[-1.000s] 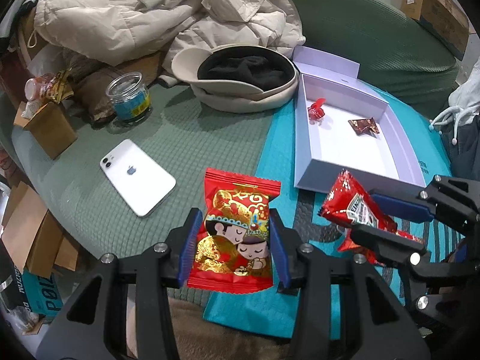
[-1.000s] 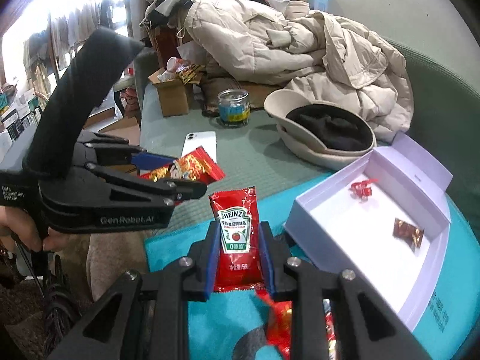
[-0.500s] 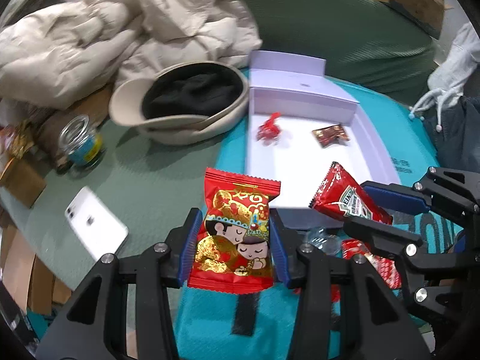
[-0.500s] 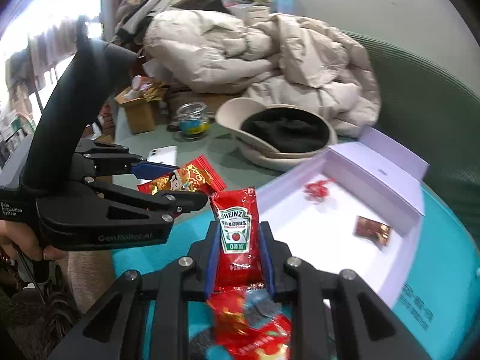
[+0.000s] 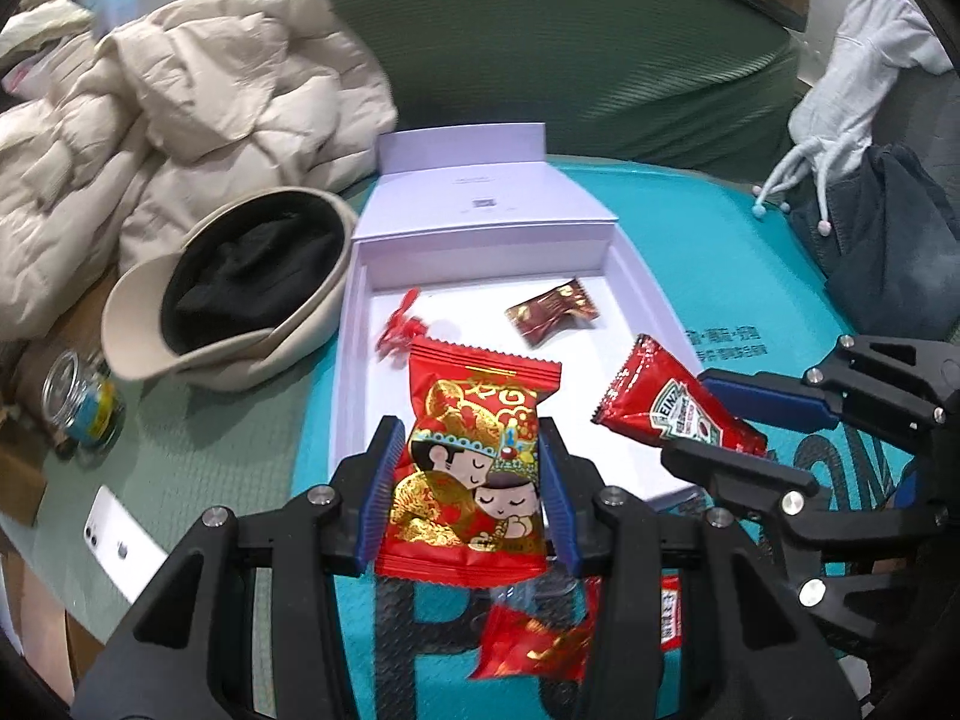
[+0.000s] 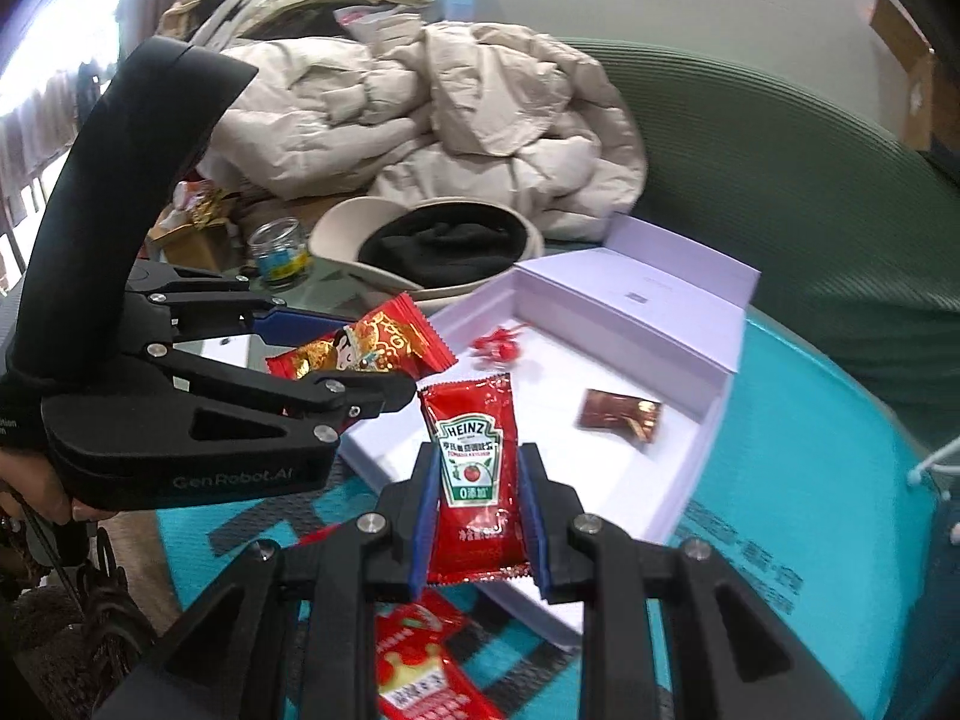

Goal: Organize objects

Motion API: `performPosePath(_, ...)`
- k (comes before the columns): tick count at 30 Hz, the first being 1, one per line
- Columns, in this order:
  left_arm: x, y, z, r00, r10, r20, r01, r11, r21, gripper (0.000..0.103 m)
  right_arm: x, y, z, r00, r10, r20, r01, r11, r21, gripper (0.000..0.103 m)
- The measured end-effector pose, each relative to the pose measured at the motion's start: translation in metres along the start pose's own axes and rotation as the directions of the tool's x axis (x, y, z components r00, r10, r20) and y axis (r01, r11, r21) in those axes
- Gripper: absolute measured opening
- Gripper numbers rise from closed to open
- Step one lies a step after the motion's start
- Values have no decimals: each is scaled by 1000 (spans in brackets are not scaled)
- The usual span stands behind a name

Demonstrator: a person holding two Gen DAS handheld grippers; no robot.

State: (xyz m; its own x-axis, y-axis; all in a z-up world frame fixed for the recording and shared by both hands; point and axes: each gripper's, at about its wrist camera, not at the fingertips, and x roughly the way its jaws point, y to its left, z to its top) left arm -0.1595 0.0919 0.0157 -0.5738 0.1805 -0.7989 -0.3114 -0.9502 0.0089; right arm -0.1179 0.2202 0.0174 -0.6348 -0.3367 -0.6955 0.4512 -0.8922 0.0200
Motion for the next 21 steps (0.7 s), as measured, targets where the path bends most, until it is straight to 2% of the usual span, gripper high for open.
performPosePath(9,17,-15,14,999,-41,-31,42,999,30,42,-3,-14,-3,1000,-27,-14,27,1000,9,25)
performPosePath(15,29,-21,16,998,-29,-49,32,997,70,42,5,-21,-7,999,-30,-28,31,999,33,25)
performPosePath(21,41,-19,18,998,-28,-56,33,995,97,42,12,-26,-5,998,-63,-7,64,997,51,25)
